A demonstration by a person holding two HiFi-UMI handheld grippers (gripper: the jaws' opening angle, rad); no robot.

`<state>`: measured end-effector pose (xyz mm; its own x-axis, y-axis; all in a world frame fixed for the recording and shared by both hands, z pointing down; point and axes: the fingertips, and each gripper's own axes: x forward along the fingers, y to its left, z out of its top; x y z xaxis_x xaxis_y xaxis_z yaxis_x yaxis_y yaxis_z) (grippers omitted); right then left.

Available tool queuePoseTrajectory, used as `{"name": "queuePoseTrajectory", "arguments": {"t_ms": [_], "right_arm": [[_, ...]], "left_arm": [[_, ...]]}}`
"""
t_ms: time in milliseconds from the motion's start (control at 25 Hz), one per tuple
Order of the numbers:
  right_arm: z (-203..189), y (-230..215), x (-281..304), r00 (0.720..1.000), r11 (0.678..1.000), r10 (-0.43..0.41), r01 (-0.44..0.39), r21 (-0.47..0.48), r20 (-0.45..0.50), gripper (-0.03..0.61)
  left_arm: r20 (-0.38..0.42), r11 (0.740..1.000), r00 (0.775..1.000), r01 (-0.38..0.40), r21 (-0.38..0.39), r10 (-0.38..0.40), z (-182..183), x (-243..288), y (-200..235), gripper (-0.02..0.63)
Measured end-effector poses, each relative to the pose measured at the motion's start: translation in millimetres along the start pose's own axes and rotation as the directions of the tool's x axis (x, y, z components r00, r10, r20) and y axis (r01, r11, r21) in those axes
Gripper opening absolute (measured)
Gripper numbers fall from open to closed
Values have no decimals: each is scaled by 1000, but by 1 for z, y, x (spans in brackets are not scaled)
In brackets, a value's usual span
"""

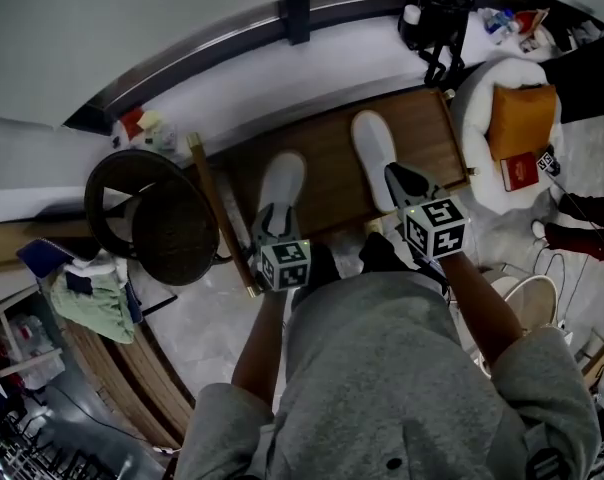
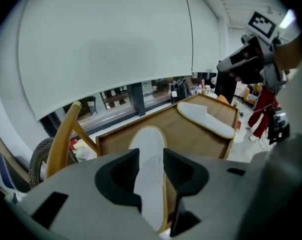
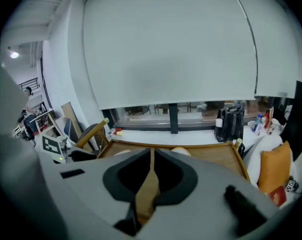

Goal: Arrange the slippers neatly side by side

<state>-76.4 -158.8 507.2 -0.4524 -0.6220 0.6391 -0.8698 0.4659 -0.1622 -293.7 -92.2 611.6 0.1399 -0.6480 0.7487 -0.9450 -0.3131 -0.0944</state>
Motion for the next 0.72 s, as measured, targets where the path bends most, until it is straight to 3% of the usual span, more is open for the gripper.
{"name": "queuePoseTrajectory", "arguments": {"t_ms": [240, 600, 720], "right_arm": [[-6, 8, -3, 999, 999, -43, 43, 0, -12, 40], [-9, 6, -5, 996, 996, -86, 86, -9, -30, 40], [-8, 4, -5, 996, 996, -84, 84, -12, -31, 40]], "left_arm": [[-47, 996, 998, 41, 85, -37, -14, 28, -2, 169], [-87, 992, 994, 75, 105, -66, -19, 49, -3, 167], [-105, 993, 993, 70, 99, -60, -22, 51, -2, 111]]}}
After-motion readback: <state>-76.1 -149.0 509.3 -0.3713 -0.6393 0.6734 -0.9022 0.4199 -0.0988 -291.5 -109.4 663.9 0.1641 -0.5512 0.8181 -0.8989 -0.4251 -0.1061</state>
